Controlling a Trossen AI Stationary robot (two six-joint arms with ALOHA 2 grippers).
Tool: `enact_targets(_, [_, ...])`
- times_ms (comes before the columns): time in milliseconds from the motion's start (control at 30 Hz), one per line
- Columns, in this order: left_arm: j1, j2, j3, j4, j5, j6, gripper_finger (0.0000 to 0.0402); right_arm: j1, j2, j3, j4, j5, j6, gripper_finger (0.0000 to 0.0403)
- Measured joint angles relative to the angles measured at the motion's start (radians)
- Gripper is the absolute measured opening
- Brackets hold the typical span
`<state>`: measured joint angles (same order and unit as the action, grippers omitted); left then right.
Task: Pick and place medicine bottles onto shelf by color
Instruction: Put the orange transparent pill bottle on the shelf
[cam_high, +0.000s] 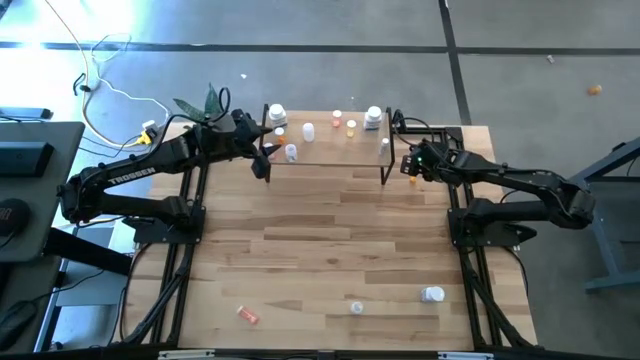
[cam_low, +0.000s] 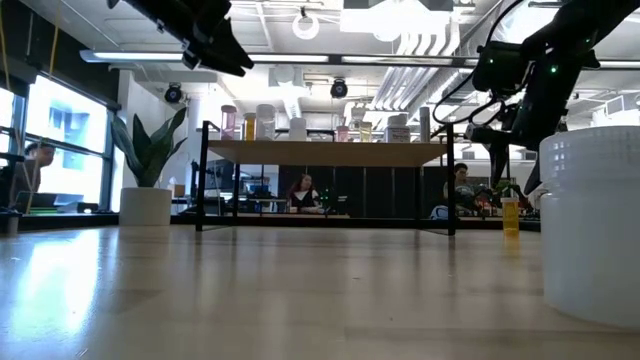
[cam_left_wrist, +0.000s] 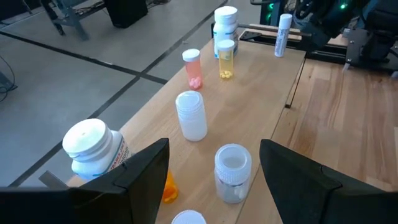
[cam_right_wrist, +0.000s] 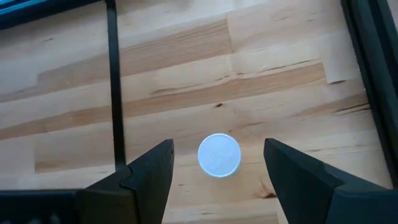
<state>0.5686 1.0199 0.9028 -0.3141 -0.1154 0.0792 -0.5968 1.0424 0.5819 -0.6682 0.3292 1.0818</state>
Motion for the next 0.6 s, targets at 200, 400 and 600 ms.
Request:
enact_targets(200, [0.000, 0.000, 0.000, 0.006, 0.000, 0.002, 0.0239, 0.000, 0.000, 0.000, 0.000, 0.015, 0.002, 0.0240])
enact_targets(400, [0.000, 0.000, 0.000, 0.006, 0.000, 0.003, 0.0239, 0.000, 0.000, -0.017, 0.025, 0.016, 0.020, 0.0240])
enact_targets(600, [0.000, 0.000, 0.000, 0.006, 0.000, 0.003, 0.0239, 0.000, 0.000, -0.070, 0.089, 0.016, 0.062, 0.0240])
